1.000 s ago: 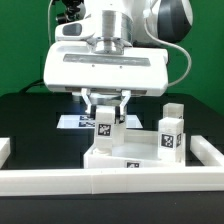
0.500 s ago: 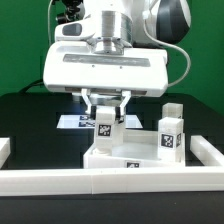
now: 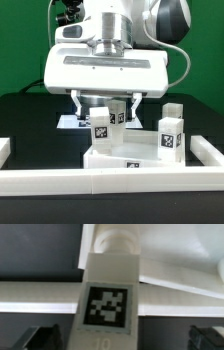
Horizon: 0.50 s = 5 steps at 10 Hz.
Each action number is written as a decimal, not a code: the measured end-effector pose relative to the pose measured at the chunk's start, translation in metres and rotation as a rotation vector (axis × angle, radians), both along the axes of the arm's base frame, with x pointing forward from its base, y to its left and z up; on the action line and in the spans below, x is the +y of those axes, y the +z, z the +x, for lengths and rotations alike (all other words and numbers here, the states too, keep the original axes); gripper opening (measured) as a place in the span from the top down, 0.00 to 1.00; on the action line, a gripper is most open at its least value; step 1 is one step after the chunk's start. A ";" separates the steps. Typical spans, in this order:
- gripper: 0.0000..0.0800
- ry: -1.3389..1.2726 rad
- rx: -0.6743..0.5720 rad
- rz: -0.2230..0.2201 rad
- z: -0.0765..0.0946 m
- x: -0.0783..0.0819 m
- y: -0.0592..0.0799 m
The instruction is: Assemble square table
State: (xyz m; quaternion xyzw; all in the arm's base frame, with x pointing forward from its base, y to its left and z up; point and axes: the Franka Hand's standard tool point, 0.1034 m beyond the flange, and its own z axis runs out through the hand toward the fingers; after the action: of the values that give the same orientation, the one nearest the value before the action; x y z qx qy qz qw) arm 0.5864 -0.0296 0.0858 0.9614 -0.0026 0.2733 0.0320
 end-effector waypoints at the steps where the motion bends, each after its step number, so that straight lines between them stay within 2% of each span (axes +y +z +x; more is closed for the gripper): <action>1: 0.20 0.000 0.000 0.000 0.000 0.000 0.000; 3: 0.19 0.007 0.009 -0.008 0.000 -0.011 0.001; 5: 0.19 0.002 0.008 -0.009 0.002 -0.020 0.012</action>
Offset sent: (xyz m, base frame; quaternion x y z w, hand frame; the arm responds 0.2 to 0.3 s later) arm -0.0024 -0.0219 0.0145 0.0034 -0.0241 -0.0383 0.9990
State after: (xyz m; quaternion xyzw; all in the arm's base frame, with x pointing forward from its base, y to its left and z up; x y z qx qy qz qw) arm 0.5882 -0.0492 0.0977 0.9623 -0.0001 0.2696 0.0361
